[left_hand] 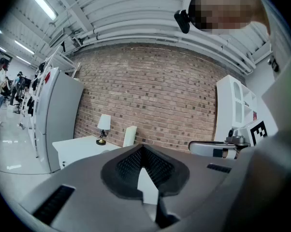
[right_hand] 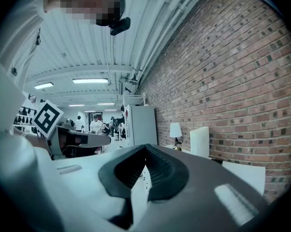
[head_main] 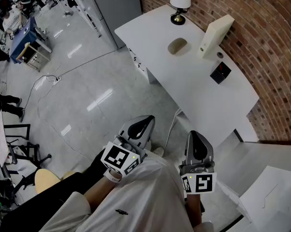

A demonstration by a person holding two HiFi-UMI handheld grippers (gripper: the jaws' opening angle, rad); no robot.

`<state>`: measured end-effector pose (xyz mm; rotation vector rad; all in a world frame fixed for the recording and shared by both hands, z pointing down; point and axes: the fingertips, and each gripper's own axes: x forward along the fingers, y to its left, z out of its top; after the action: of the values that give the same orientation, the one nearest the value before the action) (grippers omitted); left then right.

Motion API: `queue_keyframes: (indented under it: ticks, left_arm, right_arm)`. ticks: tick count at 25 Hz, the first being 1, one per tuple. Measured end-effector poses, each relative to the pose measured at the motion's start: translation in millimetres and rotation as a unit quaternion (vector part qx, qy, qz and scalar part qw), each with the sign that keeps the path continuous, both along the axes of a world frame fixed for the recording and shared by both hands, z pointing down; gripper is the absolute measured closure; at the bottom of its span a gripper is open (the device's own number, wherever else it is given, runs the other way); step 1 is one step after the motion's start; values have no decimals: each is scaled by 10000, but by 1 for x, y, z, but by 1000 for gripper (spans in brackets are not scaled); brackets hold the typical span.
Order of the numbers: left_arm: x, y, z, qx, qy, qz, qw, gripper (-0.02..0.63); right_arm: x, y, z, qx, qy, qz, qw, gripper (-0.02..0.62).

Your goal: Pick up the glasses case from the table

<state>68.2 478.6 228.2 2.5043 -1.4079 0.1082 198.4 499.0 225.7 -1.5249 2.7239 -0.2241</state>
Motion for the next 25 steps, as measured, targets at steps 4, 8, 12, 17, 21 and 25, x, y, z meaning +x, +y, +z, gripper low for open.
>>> queue_keyframes:
  ticks: [4,8,12,17,21,25]
  left_arm:
    - [-2,-6,4,-63,-39,66,10000,604]
    - [-17,-7,9,-167,-83,45,9998,604]
    - [-29,-16,17,-264,-107,27,9996,604]
    - [-38,-33,13,-165,-56,97,9998,604]
    - [-56,-46,8,-135,4,99,9999,604]
    - [-79,-59,10,-132,-240,208,9994,604]
  right_arm:
    - [-2,-12,6,-60,-68,-2,10000,585]
    - [-12,-21,13,-158,-69,-22,9998,585]
    - [-26,-30,21,-323,-168,-101,9993,585]
    - [-42,-51,26,-402,-106,-110,9991,584]
    - [-62,-70,17,-396,-126,-61,9991,584]
    - [-81,-87,6,-423,-179,-32,9989,584]
